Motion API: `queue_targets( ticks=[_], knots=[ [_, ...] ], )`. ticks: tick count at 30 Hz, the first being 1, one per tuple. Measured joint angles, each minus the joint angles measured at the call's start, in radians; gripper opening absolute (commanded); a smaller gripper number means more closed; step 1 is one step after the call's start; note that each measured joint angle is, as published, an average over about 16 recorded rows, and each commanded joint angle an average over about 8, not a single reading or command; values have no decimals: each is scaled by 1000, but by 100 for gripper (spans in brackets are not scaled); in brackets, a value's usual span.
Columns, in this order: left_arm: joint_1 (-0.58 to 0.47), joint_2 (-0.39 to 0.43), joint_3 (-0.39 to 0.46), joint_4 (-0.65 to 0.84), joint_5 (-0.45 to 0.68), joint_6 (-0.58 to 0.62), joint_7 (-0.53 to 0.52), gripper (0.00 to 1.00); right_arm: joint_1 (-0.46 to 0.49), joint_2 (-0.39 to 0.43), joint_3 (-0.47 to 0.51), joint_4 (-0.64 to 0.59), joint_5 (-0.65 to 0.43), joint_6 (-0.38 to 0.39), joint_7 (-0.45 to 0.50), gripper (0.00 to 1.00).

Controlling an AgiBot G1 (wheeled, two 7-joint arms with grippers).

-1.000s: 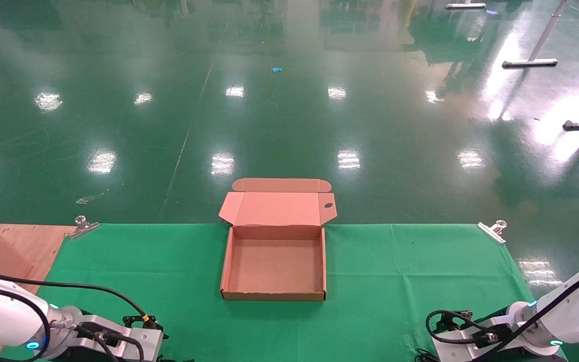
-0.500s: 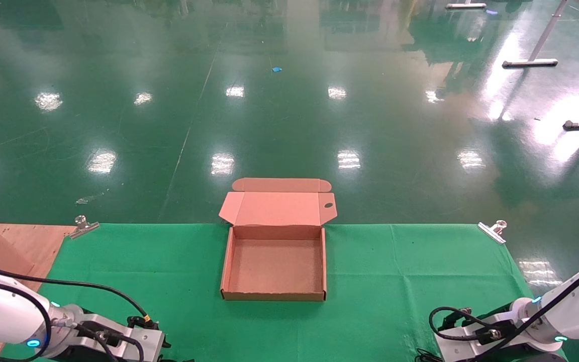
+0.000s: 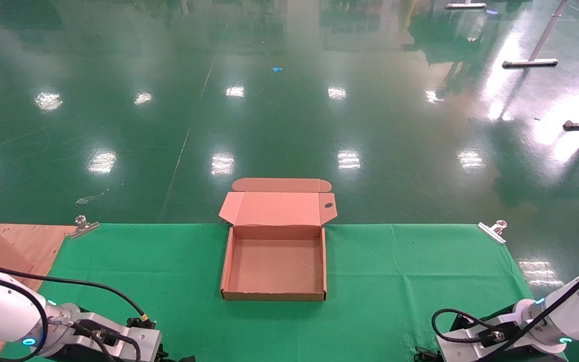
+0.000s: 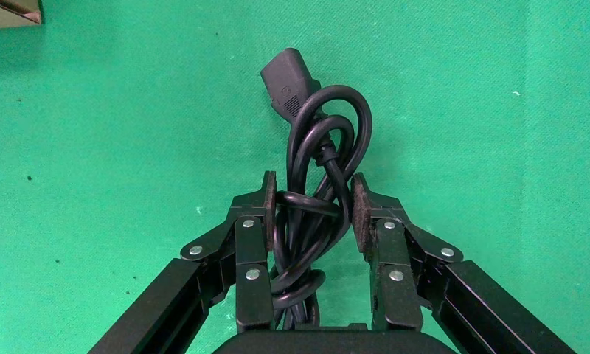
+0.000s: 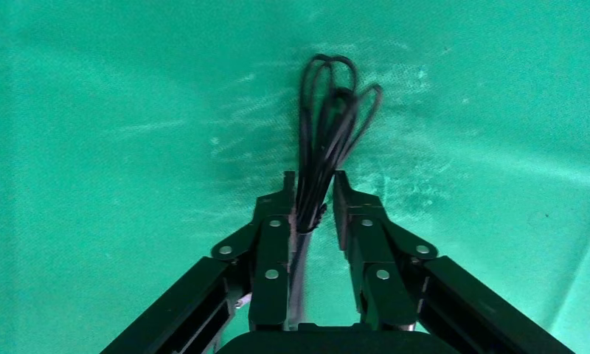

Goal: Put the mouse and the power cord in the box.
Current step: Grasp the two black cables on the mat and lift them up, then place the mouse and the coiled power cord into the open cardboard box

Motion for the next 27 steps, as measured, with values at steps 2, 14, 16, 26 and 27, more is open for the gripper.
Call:
queue_targets(
  ticks=[2,14,16,26,27],
  knots=[
    [-9,-2,0,1,0,8,0,0,8,4,3,-2,5,-9,-7,0],
    [-146,-16,9,-33,13,107,-9,0,150,36,35,44,53,-149,-22,0],
    [-181,-17,10,-47,15,133,-13,0,187,37,40,66,60,-182,-12,0],
    [-382,0,9,-159,4,261,-61,0,363,4,60,249,90,-321,138,0],
    [-401,5,9,-172,0,271,-68,0,377,-4,62,274,92,-329,162,0]
  ],
)
